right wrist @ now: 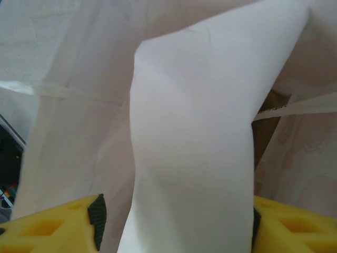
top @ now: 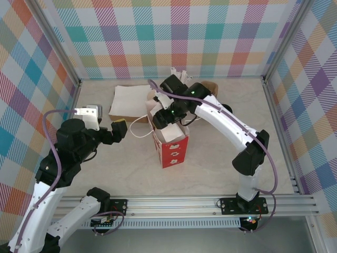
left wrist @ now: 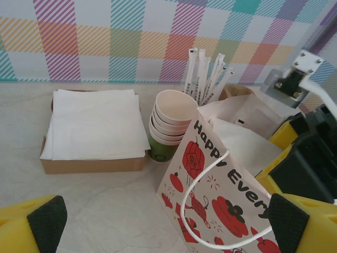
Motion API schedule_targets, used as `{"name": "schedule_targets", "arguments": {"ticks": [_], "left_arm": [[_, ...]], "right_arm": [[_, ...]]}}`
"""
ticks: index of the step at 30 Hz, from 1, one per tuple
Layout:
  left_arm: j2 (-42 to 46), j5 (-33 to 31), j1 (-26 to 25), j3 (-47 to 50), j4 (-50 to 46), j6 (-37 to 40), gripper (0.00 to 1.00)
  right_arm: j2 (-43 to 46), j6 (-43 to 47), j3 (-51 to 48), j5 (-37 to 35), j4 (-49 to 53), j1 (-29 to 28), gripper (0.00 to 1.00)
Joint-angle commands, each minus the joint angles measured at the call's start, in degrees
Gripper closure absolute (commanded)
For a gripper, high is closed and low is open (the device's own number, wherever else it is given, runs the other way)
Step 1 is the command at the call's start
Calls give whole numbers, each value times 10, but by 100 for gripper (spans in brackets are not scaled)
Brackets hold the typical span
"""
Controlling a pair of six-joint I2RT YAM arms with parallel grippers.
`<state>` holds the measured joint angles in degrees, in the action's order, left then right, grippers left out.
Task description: Pack the takeout coffee
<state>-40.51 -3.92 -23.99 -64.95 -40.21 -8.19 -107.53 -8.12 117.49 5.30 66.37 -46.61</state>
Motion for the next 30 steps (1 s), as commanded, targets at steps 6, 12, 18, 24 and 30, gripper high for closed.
{"name": "schedule_targets", "arguments": {"ticks": [6,12,18,24,30], "left_arm": [[-8,-8,-7,4,32,-33,0],[-26,-107,-7,13,20,-78,0],[-37,-197,-6,22,17,-106,0],[-49,-236,-6,32,27,-115,0],[-63,-279,-4,47,24,-128,0]], "right_arm": [[34,13,76,-30,54,-5,22],[78,30,89,-79,58,-4,11],[154,52,38,-132,28,20,0],[263,41,-98,-153,-59,88,0],[384,17,-262,-132,-167,202,0]]}}
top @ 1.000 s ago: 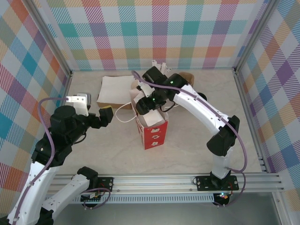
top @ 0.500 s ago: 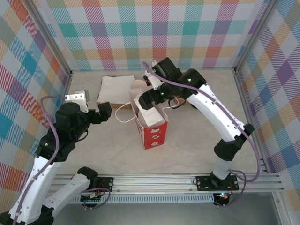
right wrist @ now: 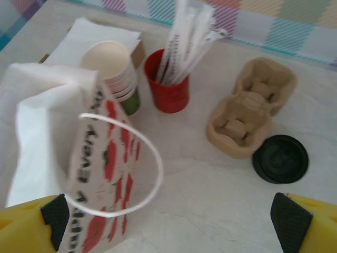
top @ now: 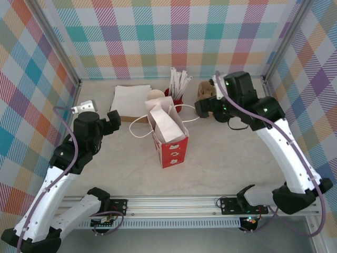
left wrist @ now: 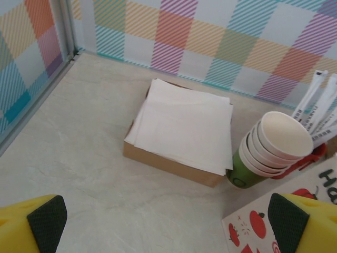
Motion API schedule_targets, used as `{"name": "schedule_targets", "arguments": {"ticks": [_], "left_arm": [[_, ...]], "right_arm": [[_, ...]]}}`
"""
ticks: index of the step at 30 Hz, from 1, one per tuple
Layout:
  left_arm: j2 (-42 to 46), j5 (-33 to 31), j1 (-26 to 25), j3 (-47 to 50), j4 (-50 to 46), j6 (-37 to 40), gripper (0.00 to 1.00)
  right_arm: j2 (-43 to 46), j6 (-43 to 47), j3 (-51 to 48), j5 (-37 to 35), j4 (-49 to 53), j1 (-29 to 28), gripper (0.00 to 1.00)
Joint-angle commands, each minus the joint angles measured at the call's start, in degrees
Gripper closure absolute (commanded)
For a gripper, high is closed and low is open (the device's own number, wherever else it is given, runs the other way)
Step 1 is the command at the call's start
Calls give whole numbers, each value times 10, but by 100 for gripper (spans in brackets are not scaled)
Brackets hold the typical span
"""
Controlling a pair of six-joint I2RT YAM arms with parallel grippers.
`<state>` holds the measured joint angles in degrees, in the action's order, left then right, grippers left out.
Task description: Pack the takeout coffee
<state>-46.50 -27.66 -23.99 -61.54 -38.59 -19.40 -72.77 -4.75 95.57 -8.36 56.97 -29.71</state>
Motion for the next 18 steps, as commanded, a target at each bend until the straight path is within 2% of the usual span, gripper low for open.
{"name": "schedule_targets", "arguments": {"ticks": [1,9,18], "left_arm": [[-5,-50,-3,17,9,-19,0],[-9,-95,10,70,39,-27,0],[-21,-80,50,163,102,-25,0]], "right_arm": [[52,-20,-67,4,-85,54,0],[119,-44,-232,9,-151,193,0],[177,-13,-459,-9,-342,247,0]]}}
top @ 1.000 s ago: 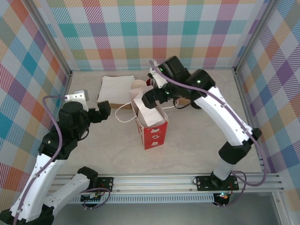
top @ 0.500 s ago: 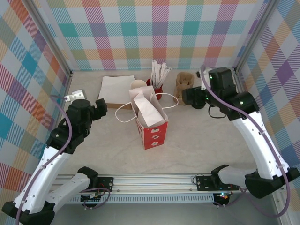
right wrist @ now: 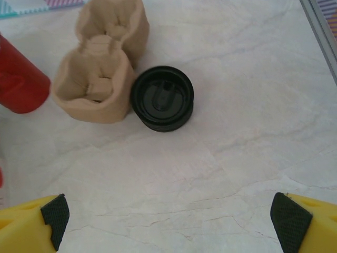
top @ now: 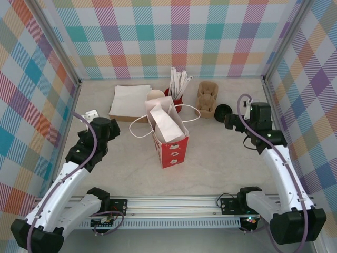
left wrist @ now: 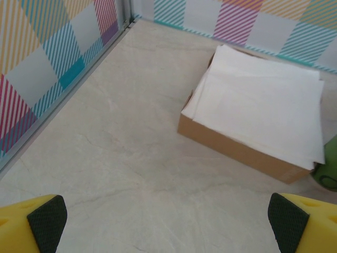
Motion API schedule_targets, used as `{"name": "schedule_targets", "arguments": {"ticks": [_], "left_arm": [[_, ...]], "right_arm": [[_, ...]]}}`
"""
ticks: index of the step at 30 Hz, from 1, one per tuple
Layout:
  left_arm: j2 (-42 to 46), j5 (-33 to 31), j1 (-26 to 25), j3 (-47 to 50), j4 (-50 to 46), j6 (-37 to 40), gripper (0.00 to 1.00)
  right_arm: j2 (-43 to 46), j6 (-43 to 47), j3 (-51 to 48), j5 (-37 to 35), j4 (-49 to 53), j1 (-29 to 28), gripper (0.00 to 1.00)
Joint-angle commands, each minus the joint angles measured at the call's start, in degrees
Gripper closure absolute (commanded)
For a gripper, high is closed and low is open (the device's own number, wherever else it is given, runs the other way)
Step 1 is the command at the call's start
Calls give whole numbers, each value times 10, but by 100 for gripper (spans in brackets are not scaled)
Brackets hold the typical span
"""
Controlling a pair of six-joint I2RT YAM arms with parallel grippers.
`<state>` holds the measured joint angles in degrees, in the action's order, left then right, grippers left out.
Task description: Pack the takeout coffee
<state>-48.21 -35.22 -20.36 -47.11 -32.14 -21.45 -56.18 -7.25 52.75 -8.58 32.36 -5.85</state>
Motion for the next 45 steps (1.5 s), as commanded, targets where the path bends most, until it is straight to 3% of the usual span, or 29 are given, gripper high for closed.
{"name": "schedule_targets", "arguments": {"ticks": [1,9,15,22,26,31,34,38,43,45], "left_arm": [[-6,-5,18,29,46,-4,0],[-33,-32,46,132,157,-3,0],[-85,23,71,173,274,65,0],[-137,120,99,236,479,169,0],[-165,147,118,266,570,196,0],[-214,188,147,299,678,203,0],[-241,209,152,305,738,212,0],[-288,236,154,300,795,224,0],[-422,250,156,292,920,223,0],[-405,254,157,254,815,218,0]], "right_arm": [[9,13,-46,-9,-111,12,0],[-47,26,-154,-16,-271,35,0],[-126,40,-213,-5,-426,50,0],[-208,66,-257,25,-605,57,0],[-236,49,-264,56,-656,63,0],[-306,62,-312,108,-819,62,0],[-312,74,-308,137,-820,62,0],[-313,68,-287,124,-781,62,0],[-313,68,-287,123,-779,62,0],[-312,69,-287,123,-778,62,0]]}}
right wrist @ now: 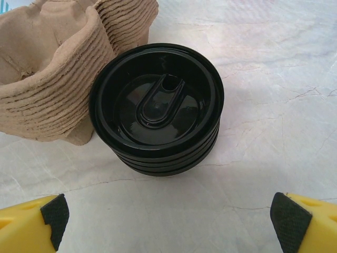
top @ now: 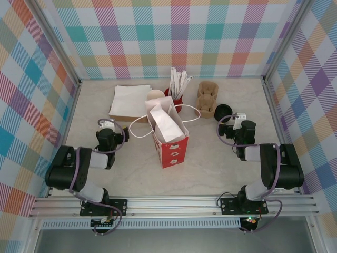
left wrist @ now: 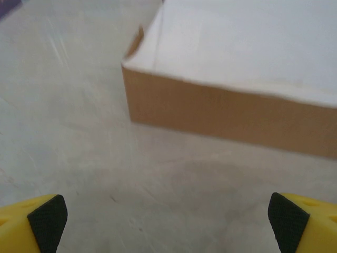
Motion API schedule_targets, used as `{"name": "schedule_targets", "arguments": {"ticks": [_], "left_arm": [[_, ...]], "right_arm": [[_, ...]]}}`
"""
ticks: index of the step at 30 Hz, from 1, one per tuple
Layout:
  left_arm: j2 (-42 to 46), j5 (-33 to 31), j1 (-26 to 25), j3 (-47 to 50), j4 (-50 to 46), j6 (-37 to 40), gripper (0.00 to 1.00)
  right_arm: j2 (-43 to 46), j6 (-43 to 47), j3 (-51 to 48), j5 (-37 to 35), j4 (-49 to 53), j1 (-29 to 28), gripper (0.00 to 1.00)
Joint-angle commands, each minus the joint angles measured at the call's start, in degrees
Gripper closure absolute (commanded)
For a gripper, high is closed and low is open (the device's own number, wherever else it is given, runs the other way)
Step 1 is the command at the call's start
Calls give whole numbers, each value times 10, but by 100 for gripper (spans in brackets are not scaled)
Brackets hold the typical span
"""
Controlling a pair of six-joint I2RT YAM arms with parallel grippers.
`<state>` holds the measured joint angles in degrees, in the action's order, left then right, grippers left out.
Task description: Pack the takeout coffee
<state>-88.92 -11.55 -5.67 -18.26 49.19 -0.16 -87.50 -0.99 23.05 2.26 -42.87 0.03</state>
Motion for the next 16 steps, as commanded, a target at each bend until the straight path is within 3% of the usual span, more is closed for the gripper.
{"name": "schedule_targets", "arguments": {"ticks": [1,16], "left_arm": [[-11,15,11,-47,0,6,0],[-7,20,12,-51,-17,7,0]], "right_arm": [[1,6,11,15,-25,3,0],[1,6,11,15,-25,3,0]]}}
